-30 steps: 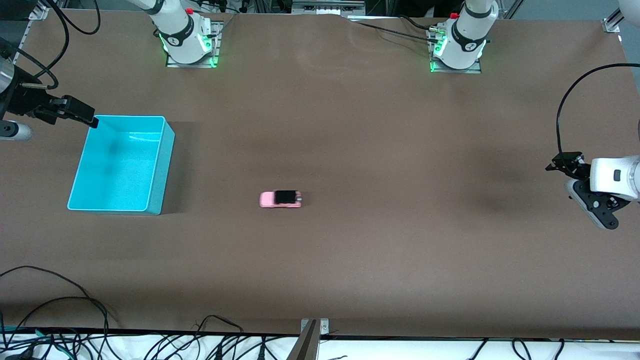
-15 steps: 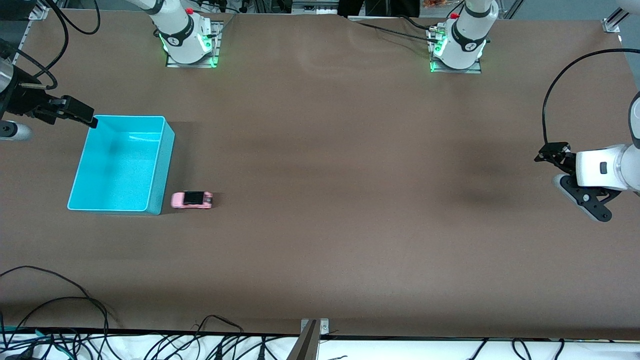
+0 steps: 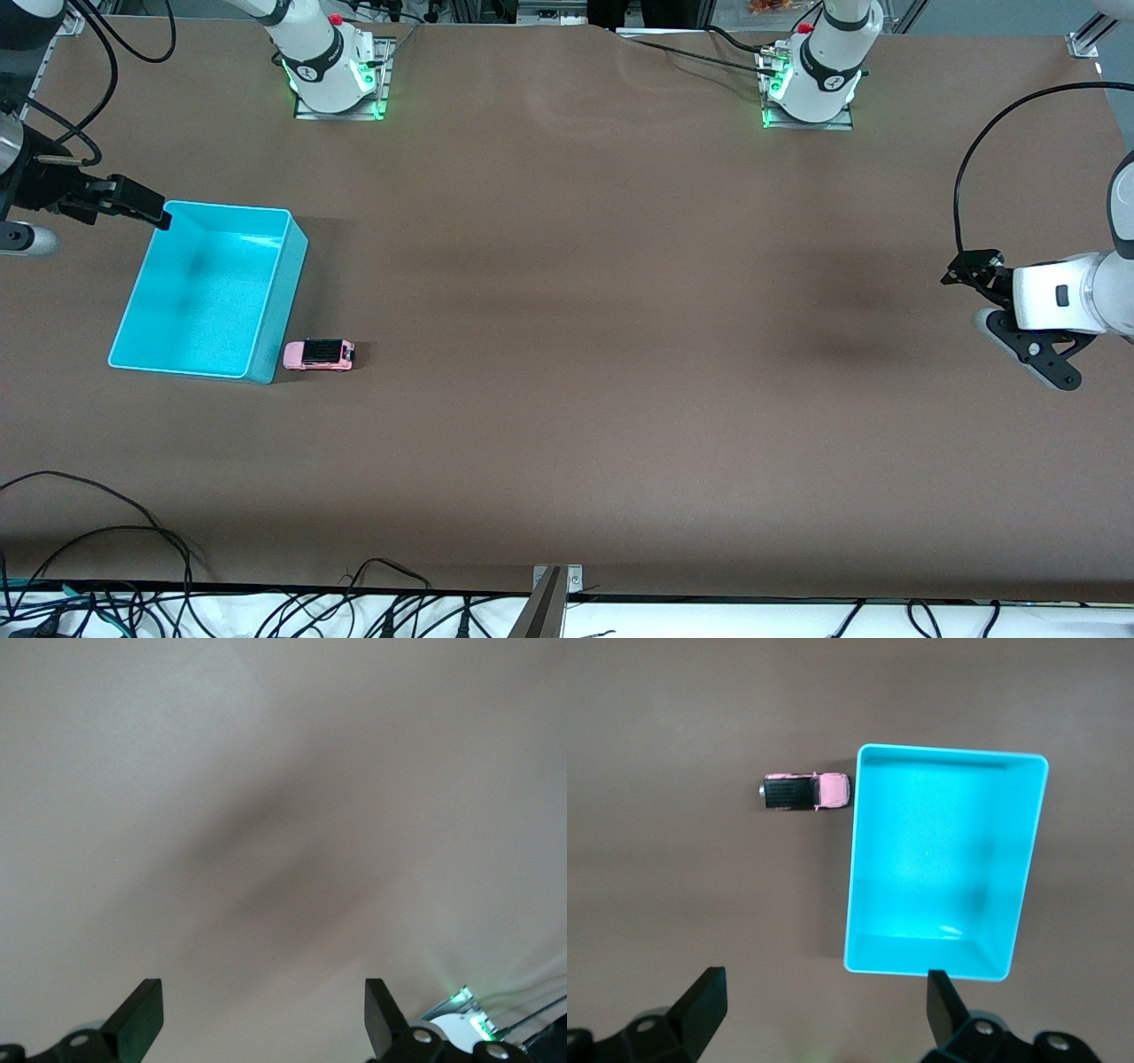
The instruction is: Wind and store pink jeep toy
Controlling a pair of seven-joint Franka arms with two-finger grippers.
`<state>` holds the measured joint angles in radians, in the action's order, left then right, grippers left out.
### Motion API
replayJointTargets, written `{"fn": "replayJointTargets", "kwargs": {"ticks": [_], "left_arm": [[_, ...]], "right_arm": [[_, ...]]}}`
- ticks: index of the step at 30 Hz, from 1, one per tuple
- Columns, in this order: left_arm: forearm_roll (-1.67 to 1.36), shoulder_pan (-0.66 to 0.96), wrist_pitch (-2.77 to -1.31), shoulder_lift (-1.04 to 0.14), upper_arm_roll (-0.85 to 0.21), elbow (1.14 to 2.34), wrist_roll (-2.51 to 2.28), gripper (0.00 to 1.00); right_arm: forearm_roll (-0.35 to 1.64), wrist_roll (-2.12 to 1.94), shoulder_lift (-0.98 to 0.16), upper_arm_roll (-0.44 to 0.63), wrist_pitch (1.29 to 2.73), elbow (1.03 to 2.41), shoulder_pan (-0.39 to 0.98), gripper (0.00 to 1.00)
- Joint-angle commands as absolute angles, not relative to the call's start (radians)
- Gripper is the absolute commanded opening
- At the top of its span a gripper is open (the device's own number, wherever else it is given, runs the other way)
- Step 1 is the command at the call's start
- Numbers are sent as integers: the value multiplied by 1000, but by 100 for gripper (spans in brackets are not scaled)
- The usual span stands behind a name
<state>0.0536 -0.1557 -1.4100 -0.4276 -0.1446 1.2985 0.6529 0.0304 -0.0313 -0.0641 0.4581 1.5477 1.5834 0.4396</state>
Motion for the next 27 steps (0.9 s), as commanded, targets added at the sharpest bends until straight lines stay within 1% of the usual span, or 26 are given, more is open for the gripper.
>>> {"fn": "replayJointTargets", "kwargs": {"ticks": [1, 8, 11, 14, 16, 19, 21, 23, 27], "left_arm": [[29, -115, -1385, -394, -135, 1292, 505, 100], [28, -91, -1385, -376, -135, 1292, 365, 100], [28, -84, -1387, -367, -132, 1293, 357, 100], [31, -40, -1391, -331, -114, 1313, 357, 100], [32, 1, -1391, -322, -80, 1316, 357, 100], [23, 38, -1397, -308, -28, 1324, 357, 100], [23, 49, -1410, -287, -23, 1354, 356, 100], [23, 57, -1471, -244, -5, 1414, 356, 100], [20, 67, -1661, -112, 25, 1622, 357, 100]], "right_arm": [[31, -297, -103, 457, 1551, 1575, 443, 100], [32, -572, -164, 453, 1559, 1578, 449, 100], [55, -716, -213, 451, 1563, 1580, 451, 100], [93, -816, -267, 451, 1578, 1583, 453, 100], [107, -889, -293, 451, 1614, 1598, 449, 100], [152, -1055, -327, 453, 1702, 1640, 439, 100], [198, -1159, -356, 453, 1752, 1661, 431, 100], [227, -1250, -388, 453, 1795, 1674, 422, 100], [267, -1422, -455, 453, 1876, 1675, 414, 100]]}}
